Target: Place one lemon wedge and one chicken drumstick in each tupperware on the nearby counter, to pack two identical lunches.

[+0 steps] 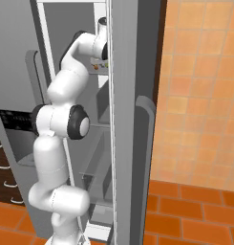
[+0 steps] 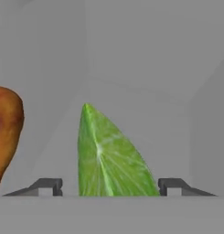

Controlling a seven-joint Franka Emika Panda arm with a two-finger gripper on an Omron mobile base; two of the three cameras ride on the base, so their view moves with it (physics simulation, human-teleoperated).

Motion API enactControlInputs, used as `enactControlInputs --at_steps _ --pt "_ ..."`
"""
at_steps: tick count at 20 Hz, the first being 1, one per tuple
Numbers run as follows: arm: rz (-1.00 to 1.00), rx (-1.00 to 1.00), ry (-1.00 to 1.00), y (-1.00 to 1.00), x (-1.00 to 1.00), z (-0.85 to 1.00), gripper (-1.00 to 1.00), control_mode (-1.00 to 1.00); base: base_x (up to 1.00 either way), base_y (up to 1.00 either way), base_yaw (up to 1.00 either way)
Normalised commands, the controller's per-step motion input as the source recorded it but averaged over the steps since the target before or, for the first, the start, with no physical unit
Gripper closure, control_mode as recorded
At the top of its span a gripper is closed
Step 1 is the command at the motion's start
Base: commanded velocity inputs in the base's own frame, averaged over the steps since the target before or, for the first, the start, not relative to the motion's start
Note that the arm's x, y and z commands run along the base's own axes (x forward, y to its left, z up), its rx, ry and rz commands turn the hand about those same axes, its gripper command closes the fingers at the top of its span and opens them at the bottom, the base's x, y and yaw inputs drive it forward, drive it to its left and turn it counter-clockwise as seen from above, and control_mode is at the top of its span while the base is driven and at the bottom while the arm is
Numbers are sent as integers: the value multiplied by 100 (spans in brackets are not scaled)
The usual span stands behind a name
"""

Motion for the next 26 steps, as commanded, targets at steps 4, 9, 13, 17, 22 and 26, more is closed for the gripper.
enactControlInputs --at_steps 4,9,13,17,22,26 --pt "7 1 0 3 12 -86 100 -100 0 0 0" --pt "7 0 -19 7 -36 -81 100 -100 0 0 0" --pt "0 0 -44 32 -59 -42 100 -100 0 0 0" --pt "-3 2 -53 33 -68 -33 100 -100 0 0 0" --pt "-13 17 -19 -3 -96 48 100 -100 0 0 0" --pt "-20 15 -10 0 -100 94 100 -100 0 0 0"
